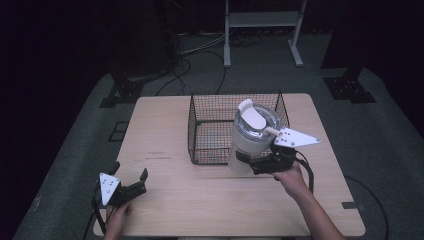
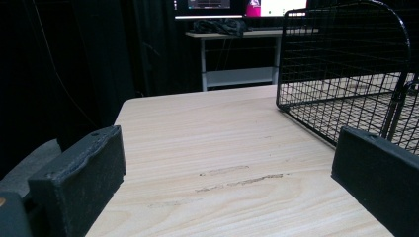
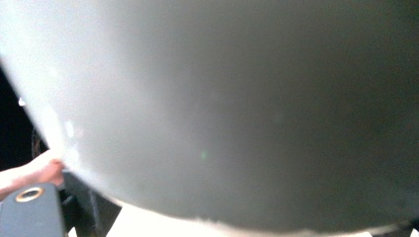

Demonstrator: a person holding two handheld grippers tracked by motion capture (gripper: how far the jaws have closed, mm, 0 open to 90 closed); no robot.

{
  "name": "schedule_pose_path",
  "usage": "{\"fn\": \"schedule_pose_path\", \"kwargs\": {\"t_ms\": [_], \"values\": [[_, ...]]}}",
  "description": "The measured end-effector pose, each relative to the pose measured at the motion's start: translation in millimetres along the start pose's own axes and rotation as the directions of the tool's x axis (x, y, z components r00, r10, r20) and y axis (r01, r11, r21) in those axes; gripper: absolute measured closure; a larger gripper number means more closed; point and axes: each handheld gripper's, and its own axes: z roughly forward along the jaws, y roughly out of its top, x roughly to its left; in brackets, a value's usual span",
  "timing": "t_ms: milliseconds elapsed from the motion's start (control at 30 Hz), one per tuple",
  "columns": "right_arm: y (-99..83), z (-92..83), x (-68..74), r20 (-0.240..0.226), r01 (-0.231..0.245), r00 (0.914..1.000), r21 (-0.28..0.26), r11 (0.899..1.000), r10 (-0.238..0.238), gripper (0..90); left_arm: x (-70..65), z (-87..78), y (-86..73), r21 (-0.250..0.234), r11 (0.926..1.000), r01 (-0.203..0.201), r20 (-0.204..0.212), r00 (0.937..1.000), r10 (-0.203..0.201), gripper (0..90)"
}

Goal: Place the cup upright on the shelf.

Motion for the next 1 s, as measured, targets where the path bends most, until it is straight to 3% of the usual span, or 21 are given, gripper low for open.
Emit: {"fn": "schedule_pose_path", "kwargs": {"t_ms": [133,567,1000], "values": [[12.1,4.6,-0.4,0.0,0.031,0.9995,0.001,1.0,-0.031,9.0,0.6,-0.1,0.0,0.003,1.0,0.002,0.0,1.0,-0.002,0.0],[44.4,24.3,-11.7,-0.004,0.066,0.9978,0.001,0.998,-0.066,8.9,0.3,-0.1,0.0,0.002,1.0,-0.001,0.003,1.0,0.001,0.0],[62.9,57.4,-30.9,0.004,0.07,0.9976,0.022,0.997,-0.07,8.9,0.3,0.0,0.0,0.001,1.0,-0.001,0.006,1.0,0.001,0.0]]}}
